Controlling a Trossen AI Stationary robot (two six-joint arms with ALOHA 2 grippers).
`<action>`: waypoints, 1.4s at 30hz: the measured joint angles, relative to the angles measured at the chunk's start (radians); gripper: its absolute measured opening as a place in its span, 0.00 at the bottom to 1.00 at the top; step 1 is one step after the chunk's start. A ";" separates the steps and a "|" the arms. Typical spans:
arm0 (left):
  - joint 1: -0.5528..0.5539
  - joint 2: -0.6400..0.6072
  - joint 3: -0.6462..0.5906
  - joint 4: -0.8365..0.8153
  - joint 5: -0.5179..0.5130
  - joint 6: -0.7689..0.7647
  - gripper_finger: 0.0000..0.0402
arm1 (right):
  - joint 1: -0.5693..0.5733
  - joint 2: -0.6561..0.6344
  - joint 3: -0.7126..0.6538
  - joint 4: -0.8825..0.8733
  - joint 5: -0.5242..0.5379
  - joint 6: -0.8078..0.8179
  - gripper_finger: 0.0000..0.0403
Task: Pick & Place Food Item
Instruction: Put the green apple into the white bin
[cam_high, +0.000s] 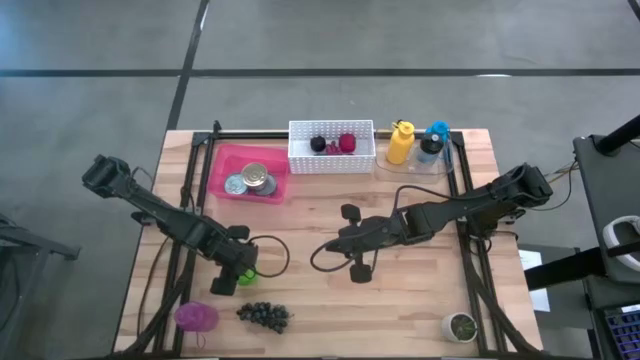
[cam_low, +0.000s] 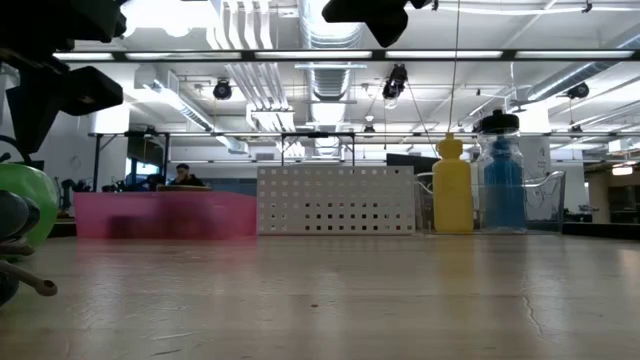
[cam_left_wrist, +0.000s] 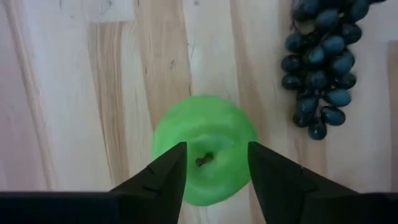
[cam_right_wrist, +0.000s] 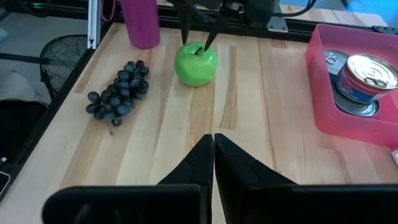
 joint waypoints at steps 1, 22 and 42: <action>0.000 0.000 -0.005 0.002 0.000 0.002 0.42 | 0.000 0.000 0.000 0.000 0.000 0.004 0.02; 0.001 0.000 -0.046 0.017 0.000 -0.022 0.26 | 0.000 0.000 0.000 0.001 0.000 0.003 0.02; 0.000 -0.001 -0.046 0.020 -0.006 0.030 0.02 | 0.000 0.000 0.000 0.008 -0.003 0.003 0.02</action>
